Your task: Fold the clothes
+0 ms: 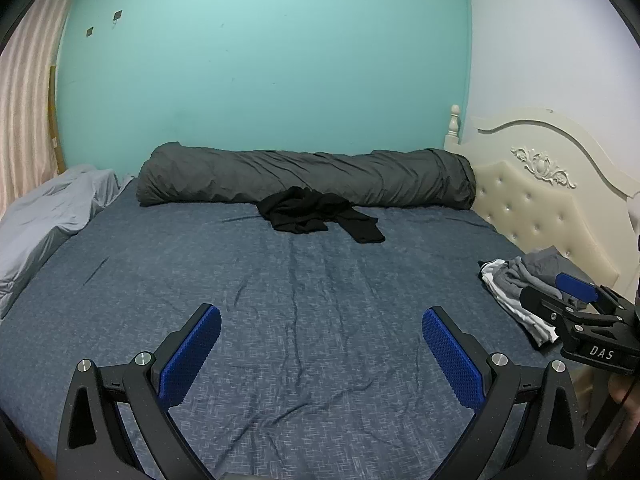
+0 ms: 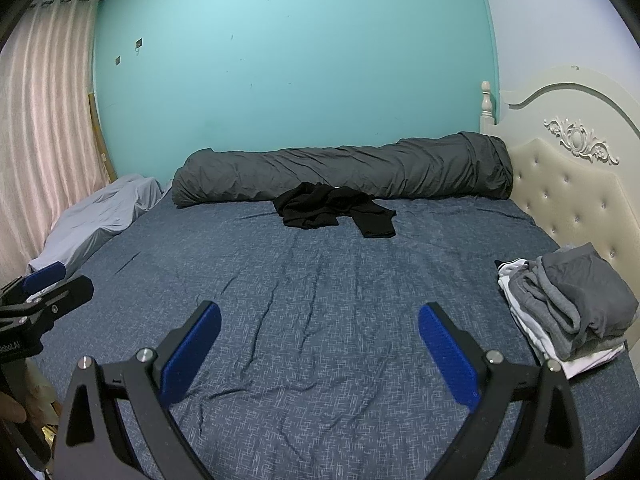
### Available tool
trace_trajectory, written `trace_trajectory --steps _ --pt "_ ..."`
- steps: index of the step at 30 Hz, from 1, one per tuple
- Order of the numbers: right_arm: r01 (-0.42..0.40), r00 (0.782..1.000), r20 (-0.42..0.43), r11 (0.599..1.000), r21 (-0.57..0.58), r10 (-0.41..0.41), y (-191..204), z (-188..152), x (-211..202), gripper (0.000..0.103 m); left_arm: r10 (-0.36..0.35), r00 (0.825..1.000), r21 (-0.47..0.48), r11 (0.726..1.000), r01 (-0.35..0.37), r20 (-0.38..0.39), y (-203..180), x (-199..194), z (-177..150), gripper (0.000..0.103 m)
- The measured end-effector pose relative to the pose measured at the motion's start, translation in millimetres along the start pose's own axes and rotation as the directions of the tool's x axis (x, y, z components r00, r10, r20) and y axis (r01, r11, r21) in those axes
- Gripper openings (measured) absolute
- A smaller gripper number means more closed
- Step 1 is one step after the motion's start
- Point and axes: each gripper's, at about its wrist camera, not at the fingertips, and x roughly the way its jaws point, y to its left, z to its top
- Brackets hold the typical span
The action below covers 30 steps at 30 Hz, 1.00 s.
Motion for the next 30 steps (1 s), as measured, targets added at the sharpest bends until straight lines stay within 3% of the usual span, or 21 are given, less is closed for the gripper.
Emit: trace_trajectory --steps 30 --pt "0.005 1.0 -0.007 1.0 0.005 -0.005 -3.4 -1.6 0.6 0.1 -0.017 1.0 0.009 1.0 0.017 -0.005 -6.3 3.6 -0.6 0.103"
